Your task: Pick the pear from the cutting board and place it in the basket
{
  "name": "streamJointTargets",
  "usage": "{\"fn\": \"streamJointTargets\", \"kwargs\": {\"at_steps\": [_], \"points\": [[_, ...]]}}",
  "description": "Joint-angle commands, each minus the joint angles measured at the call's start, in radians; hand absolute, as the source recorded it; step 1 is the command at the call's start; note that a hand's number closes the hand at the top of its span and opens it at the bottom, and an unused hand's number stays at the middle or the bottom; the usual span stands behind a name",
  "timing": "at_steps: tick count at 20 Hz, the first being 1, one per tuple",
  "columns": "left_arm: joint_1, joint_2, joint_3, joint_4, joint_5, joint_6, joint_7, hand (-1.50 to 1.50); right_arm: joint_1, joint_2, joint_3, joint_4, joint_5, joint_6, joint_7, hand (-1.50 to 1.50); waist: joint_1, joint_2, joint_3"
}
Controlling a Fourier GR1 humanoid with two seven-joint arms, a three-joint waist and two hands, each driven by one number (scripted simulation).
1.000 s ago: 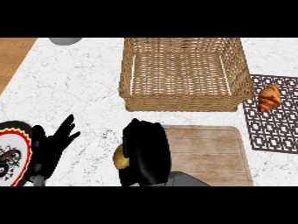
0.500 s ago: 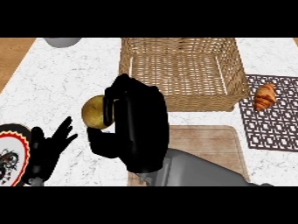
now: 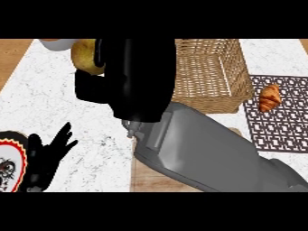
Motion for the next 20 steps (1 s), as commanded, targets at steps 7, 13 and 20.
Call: {"fn": "streamJointTargets", "kwargs": {"at_steps": [7, 13, 20], "points": [[0.045, -0.007, -0.003, 0.034, -0.024, -0.002, -0.007, 0.00, -0.183, 0.010, -0.187, 0.309, -0.040, 0.000, 0.053, 1.50, -0.016, 0.012, -0.004], [0.021, -0.003, 0.023, 0.011, -0.009, -0.014, 0.030, 0.00, -0.156, 0.010, -0.231, 0.434, -0.091, -0.062, -0.085, 1.50, -0.022, 0.012, -0.003], [0.077, -0.007, 0.022, 0.000, -0.016, -0.038, -0.010, 0.00, -0.095, 0.010, -0.334, 0.551, -0.161, -0.215, -0.248, 1.50, -0.019, 0.014, -0.003]]}}
